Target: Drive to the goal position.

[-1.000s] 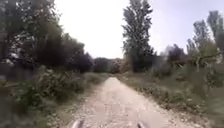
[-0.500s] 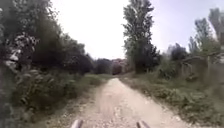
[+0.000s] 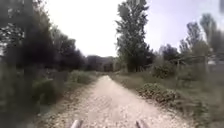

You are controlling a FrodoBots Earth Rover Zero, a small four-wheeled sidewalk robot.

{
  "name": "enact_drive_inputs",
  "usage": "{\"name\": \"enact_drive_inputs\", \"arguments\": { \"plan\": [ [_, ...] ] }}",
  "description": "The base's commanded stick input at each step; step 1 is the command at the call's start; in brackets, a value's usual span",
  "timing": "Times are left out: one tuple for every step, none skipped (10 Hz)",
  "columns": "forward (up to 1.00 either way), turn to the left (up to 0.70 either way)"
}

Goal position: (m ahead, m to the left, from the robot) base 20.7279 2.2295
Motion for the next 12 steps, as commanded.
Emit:
{"name": "enact_drive_inputs", "arguments": {
  "plan": [
    [0.85, 0.00],
    [0.85, 0.00],
    [0.85, 0.00],
    [0.85, 0.00],
    [0.85, 0.00],
    [0.85, 0.00],
    [0.85, 0.00],
    [0.85, 0.00],
    [0.85, 0.00],
    [0.85, 0.00],
    [0.85, 0.00],
    [0.85, 0.00]
  ]
}}
